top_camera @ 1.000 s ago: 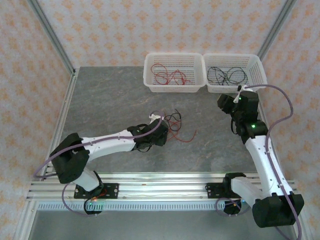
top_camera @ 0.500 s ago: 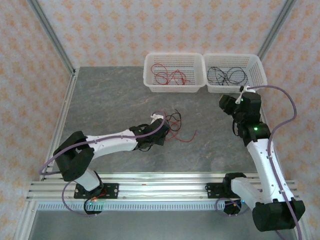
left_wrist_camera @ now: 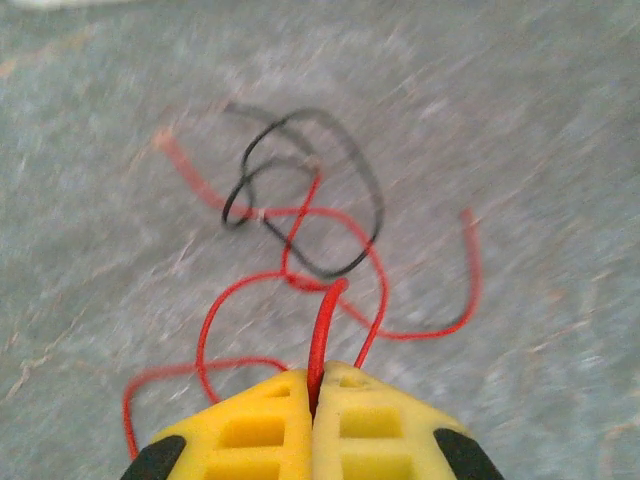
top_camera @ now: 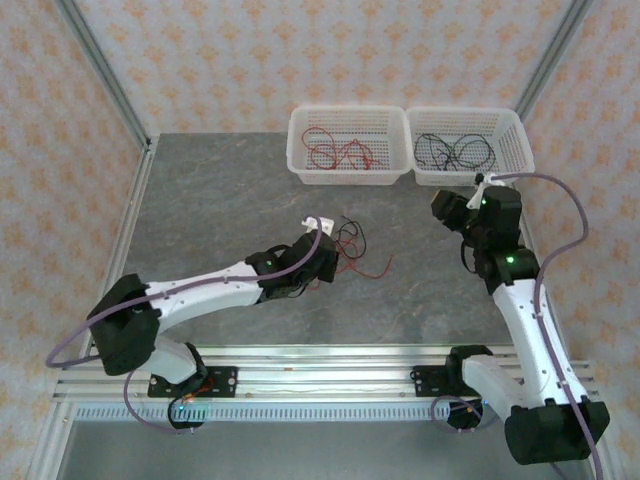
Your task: Untangle the cables
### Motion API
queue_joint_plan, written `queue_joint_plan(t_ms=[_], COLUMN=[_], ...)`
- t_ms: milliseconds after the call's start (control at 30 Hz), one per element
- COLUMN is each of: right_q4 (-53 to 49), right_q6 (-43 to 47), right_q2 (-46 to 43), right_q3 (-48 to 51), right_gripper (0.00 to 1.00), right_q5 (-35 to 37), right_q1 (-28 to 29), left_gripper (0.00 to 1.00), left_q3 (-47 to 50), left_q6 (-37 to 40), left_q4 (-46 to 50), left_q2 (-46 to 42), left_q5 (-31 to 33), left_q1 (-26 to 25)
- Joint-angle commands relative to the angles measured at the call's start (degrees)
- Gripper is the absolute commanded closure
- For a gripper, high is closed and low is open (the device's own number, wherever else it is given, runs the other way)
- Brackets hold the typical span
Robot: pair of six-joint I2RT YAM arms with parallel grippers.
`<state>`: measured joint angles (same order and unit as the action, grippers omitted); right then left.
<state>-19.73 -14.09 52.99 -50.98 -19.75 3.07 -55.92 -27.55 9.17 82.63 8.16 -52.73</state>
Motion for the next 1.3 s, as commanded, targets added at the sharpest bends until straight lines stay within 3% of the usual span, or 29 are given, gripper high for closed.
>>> queue_joint_plan(t_ms=[0,100,333,600,1033,1267], right_q4=[8.4,15.4,19.7,23.5,28.8,30.3], right_q6=[-6.4,-11.1,-14.3,-15.7,-16.4,-16.4], right_q2=[1.7,3.6,13.6,21.3,32.1,36.6], right_q3=[3.8,7.1,7.5,7.4,10.6,11.8], right_gripper=[0.47,0.46,0.45,0.45,0.47,0.49], right_q5=[-12.3,-15.2,-9.4,-8.2,-7.6,-3.5], right_q1=[0.5,4.5,19.6,28.2,33.0,33.1], left_gripper=[1.00,1.00,1.00,1.00,1.00,1.00], left_q3=[-3.1,-3.2,-4.1,-8.8,-14.8,-18.6], left_q6=[-0.8,-1.3,-1.7,0.1,3.3,5.1], left_q4=[0.7,0.2,-1.1,-0.6,-0.1,1.2], left_q2=[-2.7,-3.5,-3.5,-3.3,-4.4,-4.8], left_q5=[1.0,1.3,1.5,2.6,5.1,5.5], left_q1=[-1.2,-2.3,-3.5,-3.7,-3.7,-3.7])
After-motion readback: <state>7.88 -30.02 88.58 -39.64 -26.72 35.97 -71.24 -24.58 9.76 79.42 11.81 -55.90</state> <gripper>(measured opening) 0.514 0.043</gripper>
